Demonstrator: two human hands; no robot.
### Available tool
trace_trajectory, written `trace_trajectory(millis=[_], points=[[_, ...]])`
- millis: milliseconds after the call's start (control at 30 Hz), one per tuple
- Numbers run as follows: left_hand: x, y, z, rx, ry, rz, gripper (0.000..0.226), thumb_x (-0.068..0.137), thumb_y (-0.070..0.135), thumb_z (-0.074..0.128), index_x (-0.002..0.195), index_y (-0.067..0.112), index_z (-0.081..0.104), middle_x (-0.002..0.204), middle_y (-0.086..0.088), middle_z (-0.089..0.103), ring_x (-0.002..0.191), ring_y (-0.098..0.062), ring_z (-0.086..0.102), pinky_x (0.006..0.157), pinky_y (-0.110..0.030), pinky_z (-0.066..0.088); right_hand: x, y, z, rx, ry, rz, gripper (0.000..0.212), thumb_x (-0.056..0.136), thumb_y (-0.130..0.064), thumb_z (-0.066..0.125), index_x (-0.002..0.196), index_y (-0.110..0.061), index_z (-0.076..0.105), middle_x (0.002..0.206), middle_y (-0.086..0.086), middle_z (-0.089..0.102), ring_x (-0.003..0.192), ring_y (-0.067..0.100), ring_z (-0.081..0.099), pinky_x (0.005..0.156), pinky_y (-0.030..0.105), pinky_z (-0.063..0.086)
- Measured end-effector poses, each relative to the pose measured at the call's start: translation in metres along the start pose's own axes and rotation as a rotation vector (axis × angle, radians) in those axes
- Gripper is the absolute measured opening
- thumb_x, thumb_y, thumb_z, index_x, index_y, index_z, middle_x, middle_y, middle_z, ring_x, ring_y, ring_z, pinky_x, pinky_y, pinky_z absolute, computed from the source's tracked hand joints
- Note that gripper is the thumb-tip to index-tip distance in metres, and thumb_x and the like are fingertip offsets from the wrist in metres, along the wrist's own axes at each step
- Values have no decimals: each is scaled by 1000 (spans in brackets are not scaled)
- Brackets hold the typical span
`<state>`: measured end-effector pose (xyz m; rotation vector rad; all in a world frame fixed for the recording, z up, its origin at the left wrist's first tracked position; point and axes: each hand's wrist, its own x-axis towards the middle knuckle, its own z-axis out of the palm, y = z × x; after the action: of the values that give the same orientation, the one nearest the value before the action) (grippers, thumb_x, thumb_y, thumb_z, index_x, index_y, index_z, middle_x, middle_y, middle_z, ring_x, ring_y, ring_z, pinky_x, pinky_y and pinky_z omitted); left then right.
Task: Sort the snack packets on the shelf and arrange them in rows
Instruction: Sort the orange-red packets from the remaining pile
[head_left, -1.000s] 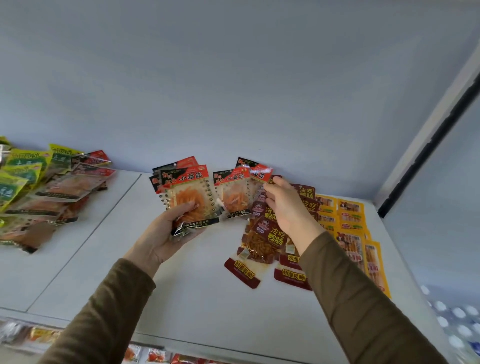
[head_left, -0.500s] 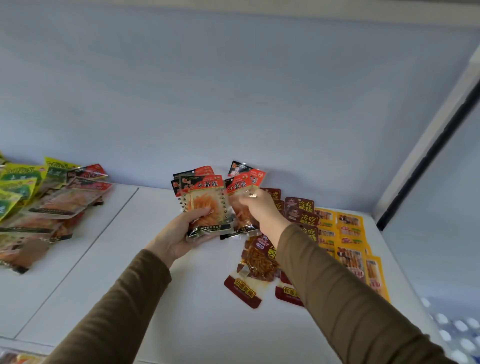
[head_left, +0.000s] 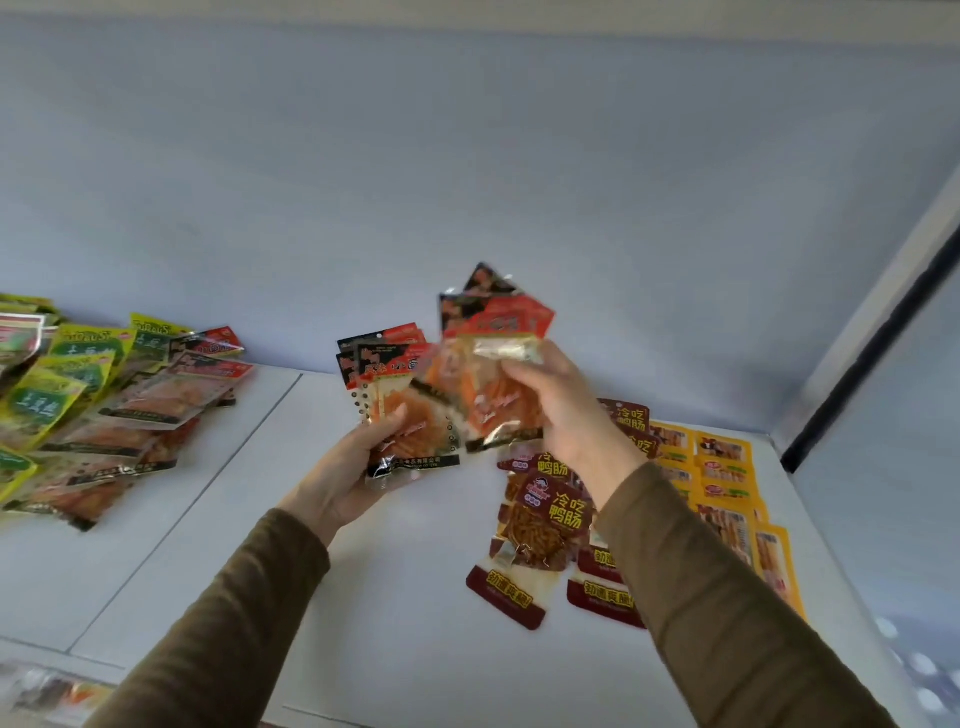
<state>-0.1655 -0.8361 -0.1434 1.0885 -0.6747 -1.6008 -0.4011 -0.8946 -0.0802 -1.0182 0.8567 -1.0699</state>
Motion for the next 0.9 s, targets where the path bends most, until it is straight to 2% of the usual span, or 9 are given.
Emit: trace_trajectory(millis=[133,233,300,400,467,533,667,800,900], points=[[-8,5,16,14,-35,-6,81,71,86,66,115,19,78,116,-16,75,107,-34,74,77,-42,63,-7,27,23,-126,-2,53,31,92,-16,71,119,-22,56,107,6,74,85,21,76,64,29,60],[-13,6,21,101,-64,6,89,66,91,64,127,26,72,127,-13,71,117,-34,69,94,-51,57,-6,40,30,-142,22,34,29,95,-18,68,118,-29,54,111,1,72,90,17,75,72,31,62],[-17,5,26,175,-38,10,92,63,80,76,135,25,62,127,-11,72,116,-32,70,98,-50,54,-7,47,37,-188,19,18,31,95,-21,67,121,-31,53,112,-2,71,92,13,74,71,29,61],[-22,2,32,194,13,22,81,72,43,88,141,21,51,122,-10,74,109,-30,73,85,-41,60,-10,55,44,-235,36,21,43,94,-29,70,130,-35,48,121,-1,65,100,15,70,72,30,62],[-26,2,30,170,50,28,71,77,26,85,139,18,52,120,-10,75,106,-29,74,80,-38,62,-10,57,42,-201,8,57,53,89,-30,74,132,-40,45,127,-4,58,103,12,67,76,32,62],[-31,4,24,135,58,27,65,78,21,82,137,17,54,121,-11,74,108,-31,74,82,-39,62,-9,57,41,-117,-71,115,60,85,-31,78,130,-46,41,118,-15,55,96,-1,62,65,21,59],[-40,15,0,169,48,-9,61,81,22,81,136,15,55,124,-13,73,112,-33,72,94,-44,58,-5,71,57,-151,-136,235,83,73,-59,81,142,-42,38,127,-13,57,121,15,53,105,45,45],[-47,38,-38,268,53,-22,61,80,22,82,135,14,58,127,-14,71,113,-33,71,95,-45,57,-3,96,102,11,-96,195,57,81,-39,82,128,-31,52,106,-3,76,91,14,75,67,29,60],[-45,60,-72,343,154,32,79,72,17,89,140,16,49,127,-14,70,110,-34,72,95,-51,58,5,113,144,104,-22,134,49,86,-28,79,126,-28,51,113,3,73,91,15,75,64,30,60]])
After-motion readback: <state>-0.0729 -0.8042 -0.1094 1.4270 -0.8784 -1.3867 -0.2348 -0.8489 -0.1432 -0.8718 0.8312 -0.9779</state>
